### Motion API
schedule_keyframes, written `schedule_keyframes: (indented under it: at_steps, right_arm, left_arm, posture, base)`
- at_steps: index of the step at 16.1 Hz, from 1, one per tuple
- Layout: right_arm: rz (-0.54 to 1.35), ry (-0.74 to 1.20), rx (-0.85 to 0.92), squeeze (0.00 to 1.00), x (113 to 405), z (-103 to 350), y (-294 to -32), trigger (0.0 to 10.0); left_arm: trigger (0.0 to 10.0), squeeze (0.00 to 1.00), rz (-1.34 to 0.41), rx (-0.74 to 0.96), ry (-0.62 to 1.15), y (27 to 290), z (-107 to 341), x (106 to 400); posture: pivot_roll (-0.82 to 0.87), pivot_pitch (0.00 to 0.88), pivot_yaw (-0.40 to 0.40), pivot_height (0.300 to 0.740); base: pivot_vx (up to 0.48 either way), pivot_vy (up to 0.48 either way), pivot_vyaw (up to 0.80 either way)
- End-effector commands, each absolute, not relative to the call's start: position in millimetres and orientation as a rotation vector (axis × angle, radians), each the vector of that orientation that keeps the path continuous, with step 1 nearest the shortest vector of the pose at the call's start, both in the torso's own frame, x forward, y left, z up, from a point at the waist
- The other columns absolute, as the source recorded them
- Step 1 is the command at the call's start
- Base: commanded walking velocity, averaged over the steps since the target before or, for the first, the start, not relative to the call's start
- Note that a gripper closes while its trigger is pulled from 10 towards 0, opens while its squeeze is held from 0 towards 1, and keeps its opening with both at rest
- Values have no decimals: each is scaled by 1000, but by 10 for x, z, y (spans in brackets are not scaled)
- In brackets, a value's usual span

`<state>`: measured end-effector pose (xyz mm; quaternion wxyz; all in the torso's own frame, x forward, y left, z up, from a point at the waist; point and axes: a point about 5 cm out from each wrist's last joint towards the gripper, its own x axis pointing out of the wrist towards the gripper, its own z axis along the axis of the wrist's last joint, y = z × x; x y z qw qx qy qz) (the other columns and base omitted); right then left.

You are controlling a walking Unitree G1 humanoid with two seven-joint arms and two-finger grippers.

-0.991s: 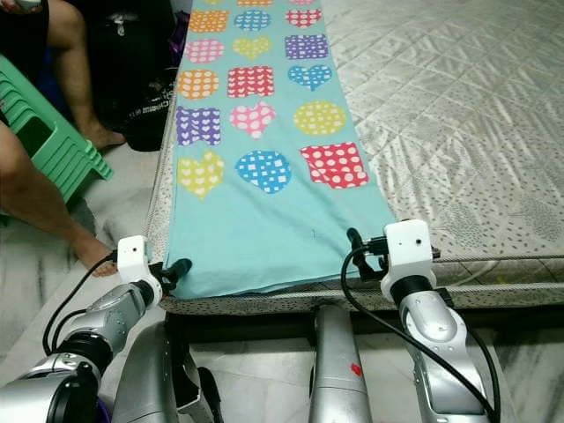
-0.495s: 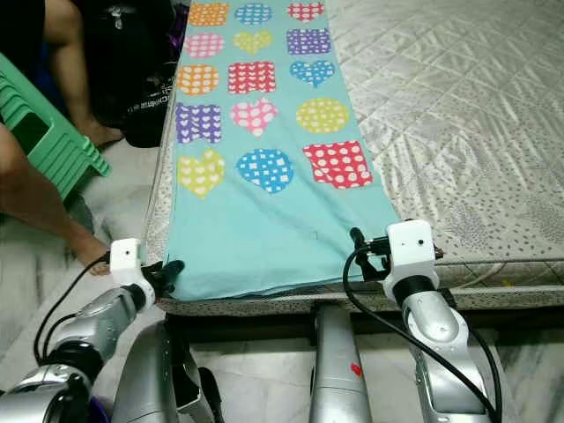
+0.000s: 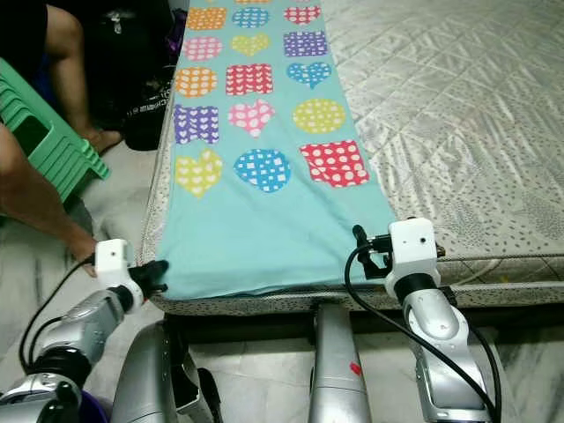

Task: Clean up the room

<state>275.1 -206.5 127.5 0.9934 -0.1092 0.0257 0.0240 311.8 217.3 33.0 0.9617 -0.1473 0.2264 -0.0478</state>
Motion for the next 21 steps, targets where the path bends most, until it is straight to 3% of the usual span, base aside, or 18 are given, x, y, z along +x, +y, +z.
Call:
schedule_keyframes:
  at_steps: [1, 13, 19, 20, 21]
  right_arm:
    - [44, 58, -219, 0, 2749, 1253, -2077, 10000]
    - [48, 55, -221, 0, 2790, 1235, -2074, 10000]
    - [53, 48, -221, 0, 2816, 1238, -2059, 10000]
    - [54, 47, -221, 0, 2820, 1240, -2058, 10000]
    - [55, 45, -219, 0, 2824, 1242, -2052, 10000]
  left_arm:
    - [0, 0, -42, -293, 468, 2351, 306, 3047]
    - [0, 0, 105, -234, 490, 2809, 312, 2908]
    - [0, 0, 127, -214, 517, 2837, 284, 2890]
    - [510, 0, 118, -206, 519, 2827, 284, 2895]
    - [10000, 0, 111, -190, 520, 2813, 286, 2902]
  posture:
    - [-294, 197, 49, 543]
    - [-290, 193, 47, 543]
    - [-289, 185, 45, 543]
    - [-289, 185, 45, 543]
    - [-287, 181, 46, 543]
  base:
    - [0, 0, 0]
    - [0, 0, 0]
    - [0, 0, 0]
    - [0, 0, 0]
    - [0, 0, 0]
